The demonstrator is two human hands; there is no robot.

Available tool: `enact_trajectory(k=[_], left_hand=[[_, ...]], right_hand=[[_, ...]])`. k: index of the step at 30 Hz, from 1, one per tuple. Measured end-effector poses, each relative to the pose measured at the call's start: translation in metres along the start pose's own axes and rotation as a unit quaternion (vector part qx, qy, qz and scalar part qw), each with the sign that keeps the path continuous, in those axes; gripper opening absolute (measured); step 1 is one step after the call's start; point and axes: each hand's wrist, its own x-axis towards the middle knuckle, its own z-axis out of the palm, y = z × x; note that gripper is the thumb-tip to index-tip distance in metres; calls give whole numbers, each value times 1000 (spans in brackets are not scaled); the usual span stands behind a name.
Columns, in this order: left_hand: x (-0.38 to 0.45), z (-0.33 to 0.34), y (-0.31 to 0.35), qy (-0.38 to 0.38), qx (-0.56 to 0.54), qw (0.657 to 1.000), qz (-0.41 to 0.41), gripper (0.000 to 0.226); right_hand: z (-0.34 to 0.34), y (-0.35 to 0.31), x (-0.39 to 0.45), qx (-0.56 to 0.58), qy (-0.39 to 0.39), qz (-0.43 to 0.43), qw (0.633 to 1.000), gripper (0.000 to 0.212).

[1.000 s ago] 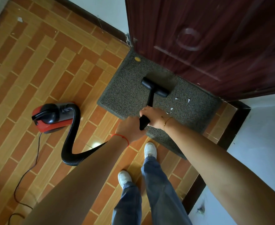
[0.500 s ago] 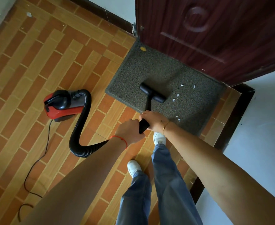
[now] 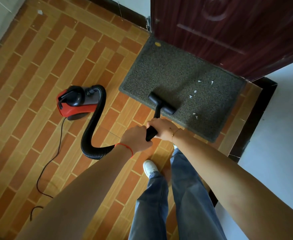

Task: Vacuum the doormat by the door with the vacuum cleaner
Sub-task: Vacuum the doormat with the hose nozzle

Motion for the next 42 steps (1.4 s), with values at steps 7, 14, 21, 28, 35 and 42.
enact_trajectory(k=[7,14,21,28,35,42], left_hand=[[0,4,6,9,10,1000,3,25],[30,-2,34,20,3,1000,2,26],[81,-33,98,36,-21,999,-5,24],[139,-76,165,46,-60,997,-3,11],[191,-105,216,50,-79,996,-9,16],[230,-124,251,63,-94,994,-10,24]], right_hand=[[1,2,-5,9,2,15,1000,5],[-19,40,-4,9,6,19,1000,6],[-67,114,-11,4,17,9,1000,9],[-125,196,-12,-11,8,13,1000,6],[-168,264,-7,-9,6,12,1000,11],[-198,312,-2,-2,8,12,1000,19]])
